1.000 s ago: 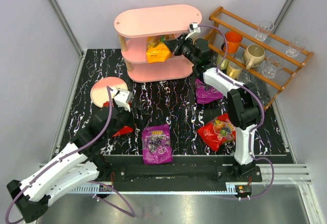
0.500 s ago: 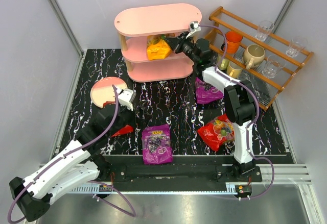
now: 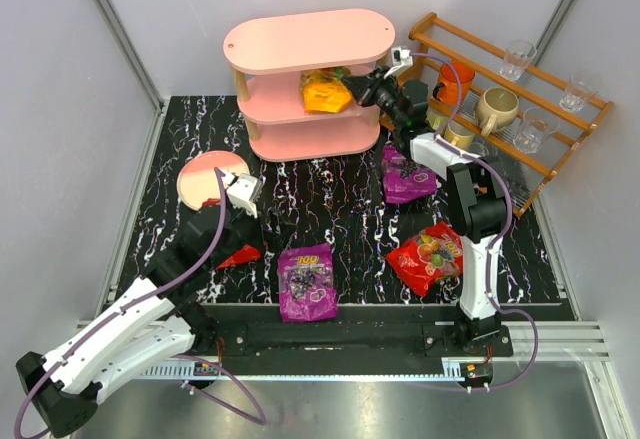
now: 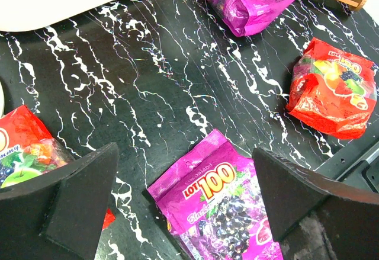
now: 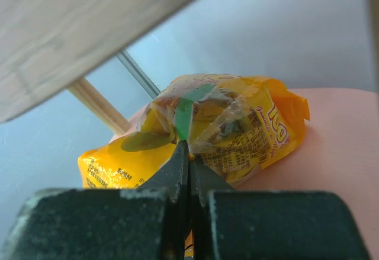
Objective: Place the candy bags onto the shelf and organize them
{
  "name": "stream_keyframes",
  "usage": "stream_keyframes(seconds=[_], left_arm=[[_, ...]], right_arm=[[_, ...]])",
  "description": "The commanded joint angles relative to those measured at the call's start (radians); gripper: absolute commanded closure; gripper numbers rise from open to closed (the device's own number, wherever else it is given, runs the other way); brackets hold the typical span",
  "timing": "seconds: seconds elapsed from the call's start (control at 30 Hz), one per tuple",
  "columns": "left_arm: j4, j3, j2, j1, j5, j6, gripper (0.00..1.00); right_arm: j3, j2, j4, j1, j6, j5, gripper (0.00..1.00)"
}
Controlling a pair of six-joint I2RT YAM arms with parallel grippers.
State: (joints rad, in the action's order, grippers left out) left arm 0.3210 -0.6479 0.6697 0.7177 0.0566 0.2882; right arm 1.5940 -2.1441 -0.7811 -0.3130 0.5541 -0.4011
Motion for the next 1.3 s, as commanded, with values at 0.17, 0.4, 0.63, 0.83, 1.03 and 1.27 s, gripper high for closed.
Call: stream_keyframes(seconds=[0.17,0.4,0.63,0.83,1.03,1.27], left_arm=[[-0.042,-0.019,0.013,-0.008,-0.024,0.0,0.01],[-0.043,-0.024,0.016,-0.008,-0.028,0.003,0.01],[-0.034,-0.027,0.005,-0.009,-0.023,0.008,0.01],[-0.01,-0.042,-0.035,-0.009,-0.005,0.011,0.01],[0.019,-0.07,-0.055,-0.009,0.005,0.014,0.01],[0.046,-0.081,-0.097,-0.009,0.002,0.039,0.01]], right_arm=[[0.044,0.009,-0.027,0.075,0.029,-0.16,1.0],[0.121,-0.03,0.02,0.089,0.021,-0.217,0.98],[0.078,0.009,0.005,0.1,0.014,-0.206,0.55],[-0.037,0.108,-0.003,0.112,-0.02,-0.173,0.4],[-0.132,0.213,0.016,0.118,-0.043,-0.171,0.33],[-0.291,0.39,0.117,0.12,-0.066,-0.078,0.3]])
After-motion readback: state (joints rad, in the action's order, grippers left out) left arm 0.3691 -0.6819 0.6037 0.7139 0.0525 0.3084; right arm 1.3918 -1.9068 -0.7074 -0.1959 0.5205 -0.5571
